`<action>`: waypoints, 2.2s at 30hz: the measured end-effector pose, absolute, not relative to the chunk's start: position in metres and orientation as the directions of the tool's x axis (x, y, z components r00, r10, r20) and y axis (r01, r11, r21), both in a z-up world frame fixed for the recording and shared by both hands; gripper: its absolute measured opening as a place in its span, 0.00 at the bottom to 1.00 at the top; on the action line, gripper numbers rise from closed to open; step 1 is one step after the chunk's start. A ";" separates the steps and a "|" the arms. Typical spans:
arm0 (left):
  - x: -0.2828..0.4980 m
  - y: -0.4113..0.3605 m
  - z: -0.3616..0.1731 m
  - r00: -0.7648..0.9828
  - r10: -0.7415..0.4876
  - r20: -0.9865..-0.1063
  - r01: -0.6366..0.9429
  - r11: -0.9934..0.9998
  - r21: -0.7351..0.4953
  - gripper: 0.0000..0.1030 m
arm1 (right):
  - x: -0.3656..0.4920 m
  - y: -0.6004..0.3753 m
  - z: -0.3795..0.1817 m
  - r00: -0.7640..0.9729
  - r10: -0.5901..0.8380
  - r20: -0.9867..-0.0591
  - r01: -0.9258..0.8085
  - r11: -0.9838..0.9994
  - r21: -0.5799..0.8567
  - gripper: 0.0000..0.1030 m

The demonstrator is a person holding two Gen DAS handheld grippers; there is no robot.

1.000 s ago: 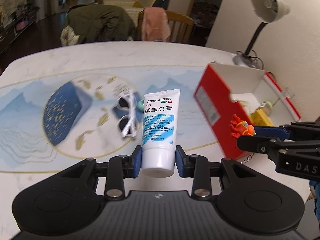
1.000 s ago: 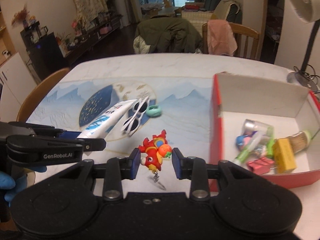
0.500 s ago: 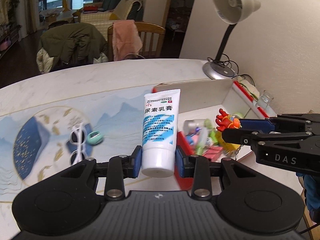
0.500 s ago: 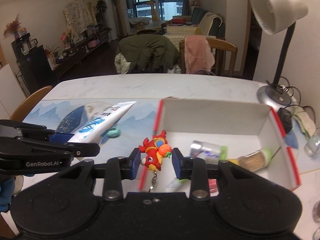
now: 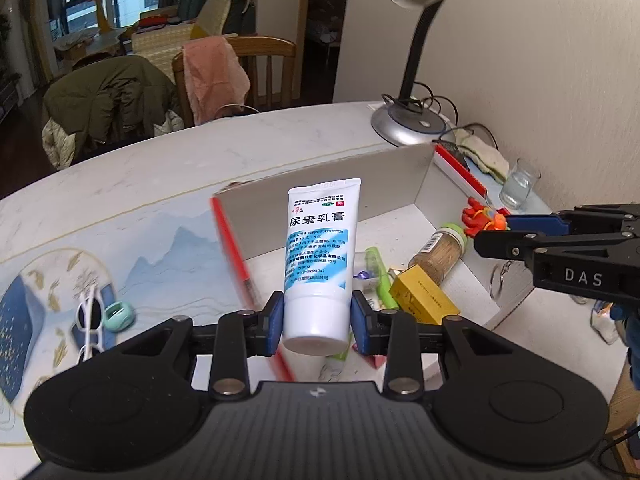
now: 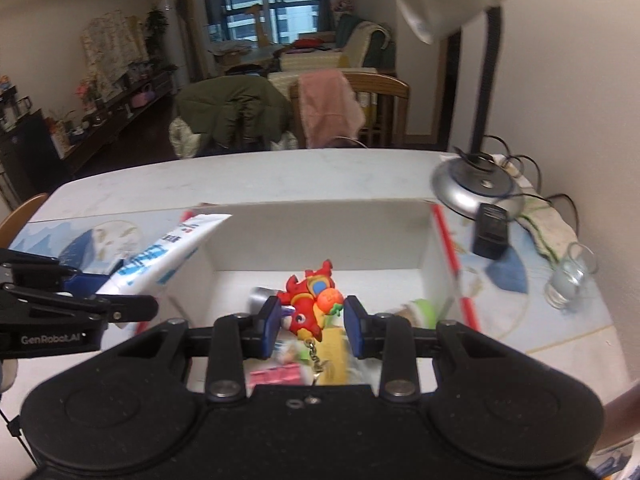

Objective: Organize rigid objects
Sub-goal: 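Carry the cream tube and dragon keychain into the red box, then open both tools to drop the cream tube and keychain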

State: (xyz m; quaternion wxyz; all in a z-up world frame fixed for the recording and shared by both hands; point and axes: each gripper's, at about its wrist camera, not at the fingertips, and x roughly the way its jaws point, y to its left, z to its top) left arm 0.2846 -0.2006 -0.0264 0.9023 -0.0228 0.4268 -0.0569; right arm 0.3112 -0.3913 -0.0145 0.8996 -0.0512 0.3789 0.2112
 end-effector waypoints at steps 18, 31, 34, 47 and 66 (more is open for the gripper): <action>0.355 -0.261 -0.072 0.547 -0.082 -0.833 0.157 0.988 0.006 0.33 | 0.347 -0.409 -0.076 0.508 0.298 -0.808 -0.448 0.893 0.048 0.32; 0.359 -0.276 -0.088 0.499 -0.101 -0.860 0.208 0.978 0.006 0.33 | 0.359 -0.405 -0.094 0.458 0.293 -0.839 -0.454 0.889 0.063 0.33; 0.359 -0.278 -0.089 0.499 -0.100 -0.861 0.217 0.976 0.013 0.33 | 0.359 -0.405 -0.096 0.449 0.289 -0.845 -0.454 0.889 0.063 0.34; 0.351 -0.271 -0.086 0.495 -0.140 -0.858 0.227 0.973 -0.028 0.34 | 0.349 -0.409 -0.085 0.461 0.307 -0.833 -0.437 0.895 0.088 0.37; 0.304 -0.237 -0.041 0.583 -0.201 -0.787 0.204 0.974 -0.098 0.46 | 0.308 -0.400 -0.039 0.533 0.346 -0.772 -0.429 0.897 0.107 0.53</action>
